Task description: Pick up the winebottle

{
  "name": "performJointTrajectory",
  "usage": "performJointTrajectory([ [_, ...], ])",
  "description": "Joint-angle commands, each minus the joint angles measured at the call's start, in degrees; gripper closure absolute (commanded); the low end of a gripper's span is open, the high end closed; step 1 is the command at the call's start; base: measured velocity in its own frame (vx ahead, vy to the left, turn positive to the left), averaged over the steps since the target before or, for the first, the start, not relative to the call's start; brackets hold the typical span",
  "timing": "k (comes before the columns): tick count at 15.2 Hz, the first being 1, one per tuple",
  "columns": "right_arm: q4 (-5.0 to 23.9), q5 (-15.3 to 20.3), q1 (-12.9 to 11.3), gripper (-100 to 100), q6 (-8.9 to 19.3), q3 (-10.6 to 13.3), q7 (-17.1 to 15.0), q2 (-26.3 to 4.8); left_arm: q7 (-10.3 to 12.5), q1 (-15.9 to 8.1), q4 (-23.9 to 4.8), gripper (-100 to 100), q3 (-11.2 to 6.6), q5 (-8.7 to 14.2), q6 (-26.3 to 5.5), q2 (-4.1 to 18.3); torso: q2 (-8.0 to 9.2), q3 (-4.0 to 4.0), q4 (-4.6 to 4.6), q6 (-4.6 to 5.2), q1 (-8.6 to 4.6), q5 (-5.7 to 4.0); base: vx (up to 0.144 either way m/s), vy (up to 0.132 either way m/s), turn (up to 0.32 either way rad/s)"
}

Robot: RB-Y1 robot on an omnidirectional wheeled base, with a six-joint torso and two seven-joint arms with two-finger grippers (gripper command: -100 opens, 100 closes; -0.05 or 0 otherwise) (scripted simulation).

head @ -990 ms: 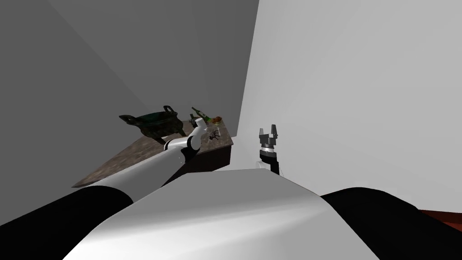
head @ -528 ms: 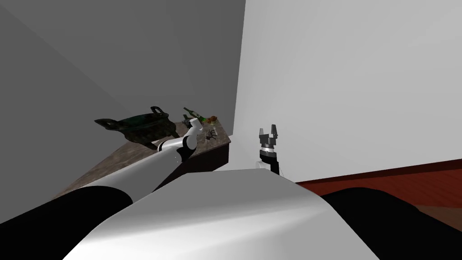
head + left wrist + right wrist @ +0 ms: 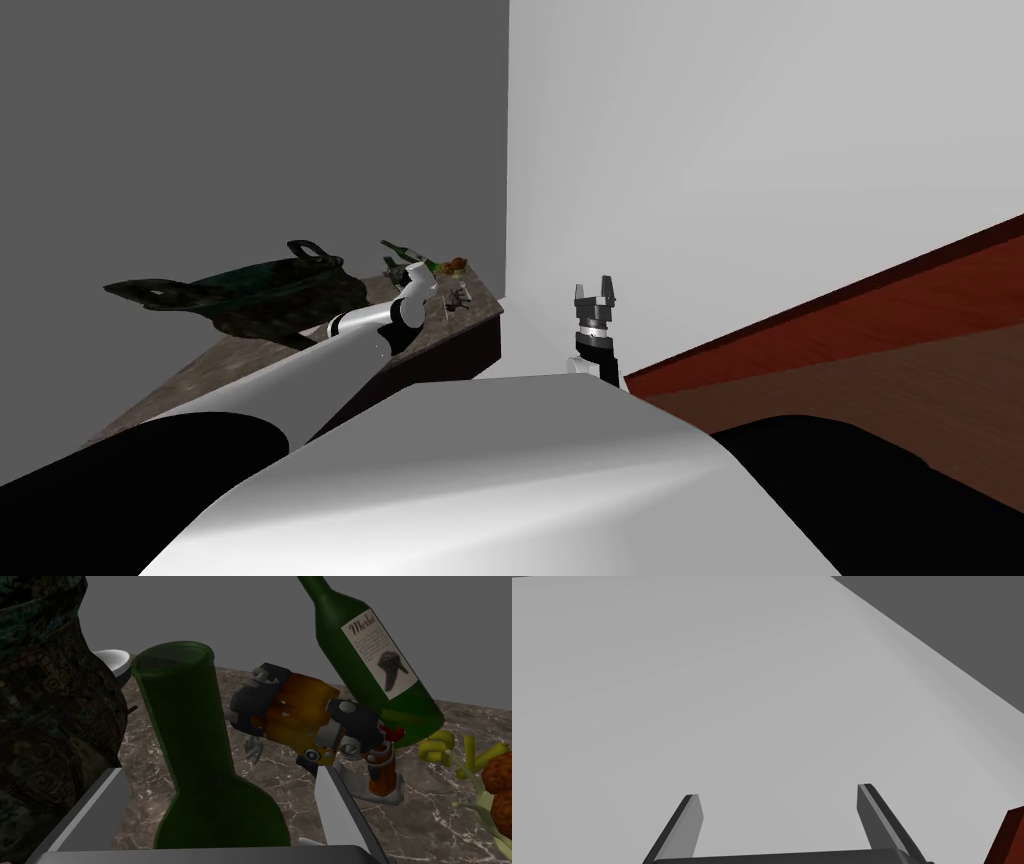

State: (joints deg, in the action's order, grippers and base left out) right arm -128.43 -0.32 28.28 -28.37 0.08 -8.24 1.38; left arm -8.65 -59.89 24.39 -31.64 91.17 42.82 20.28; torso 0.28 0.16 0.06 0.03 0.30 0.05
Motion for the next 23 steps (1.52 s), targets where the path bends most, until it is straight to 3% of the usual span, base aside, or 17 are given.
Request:
performJointTrajectory([
  [1,0.0,0.0,0.0,0,0.0,0.0,0.0,0.0,-0.1,1.2,1.6,-100,-1.01,0.4,1.0,0.9,0.0,0.0,0.0,0.0,0.0,0.0,-0.088,0.054,-0.396],
  [4,0.0,0.0,0.0,0,0.0,0.0,0.0,0.0,-0.1,1.2,1.1,-100,-1.01,0.4,1.0,0.9,0.01,0.02,0.01,-0.09,0.03,0.03,-0.046,0.036,-0.082],
  [6,0.0,0.0,0.0,0,0.0,0.0,0.0,0.0,0.9,2.0,0.7,-100,-2.25,0.2,2.6,4.0,-0.08,-0.04,-0.01,0.0,-0.03,0.01,-0.052,0.033,-0.414],
  [8,0.0,0.0,0.0,0,0.0,0.0,0.0,0.0,0.9,2.0,1.9,-100,-2.25,0.2,2.6,4.2,0.08,0.05,0.02,-0.01,0.05,0.02,-0.087,0.055,-0.293],
  [10,0.0,0.0,0.0,0,0.0,0.0,0.0,0.0,0.9,2.0,0.7,-100,-2.25,0.2,2.6,4.2,0.01,0.03,0.03,-0.1,0.07,0.02,-0.031,0.026,0.026],
  [11,0.0,0.0,0.0,0,0.0,0.0,0.0,0.0,1.5,2.4,0.2,-100,-2.87,0.1,3.4,5.9,-0.08,-0.03,0.0,-0.1,0.02,0.02,-0.032,0.011,-0.263],
  [12,0.0,0.0,0.0,0,0.0,0.0,0.0,0.0,0.9,2.2,0.9,-100,-2.53,0.2,2.8,4.8,-0.09,-0.05,-0.02,-0.01,-0.03,0.01,-0.03,0.016,-0.166],
  [13,0.0,0.0,0.0,0,0.0,0.0,0.0,0.0,0.9,2.2,0.9,100,-2.63,0.2,2.9,4.9,-0.12,-0.06,-0.02,-0.06,-0.04,0.0,-0.011,0.008,-0.004],
  [17,0.0,0.0,0.0,0,0.0,0.0,0.0,0.0,0.9,2.2,0.9,100,-2.61,0.2,2.9,4.9,-0.29,-0.16,-0.07,-0.09,-0.08,0.01,-0.002,0.001,0.001],
  [19,0.0,0.0,0.0,0,0.0,0.0,0.0,0.0,0.4,1.6,1.1,100,-1.63,0.3,1.8,2.5,-0.33,-0.18,-0.08,-0.21,-0.07,0.01,0.048,-0.019,0.315],
  [21,0.0,0.0,0.1,0,0.0,0.0,0.0,0.0,-0.1,1.6,2.9,100,-1.63,0.3,1.8,2.5,-0.5,-0.25,-0.07,-0.34,-0.16,-0.03,0.089,-0.057,0.322],
  [23,0.0,0.0,0.0,0,0.0,0.0,0.0,0.0,0.4,1.6,1.1,100,-1.63,0.3,1.8,2.5,-0.51,-0.28,-0.11,-0.08,-0.21,-0.03,0.028,-0.018,-0.029],
])
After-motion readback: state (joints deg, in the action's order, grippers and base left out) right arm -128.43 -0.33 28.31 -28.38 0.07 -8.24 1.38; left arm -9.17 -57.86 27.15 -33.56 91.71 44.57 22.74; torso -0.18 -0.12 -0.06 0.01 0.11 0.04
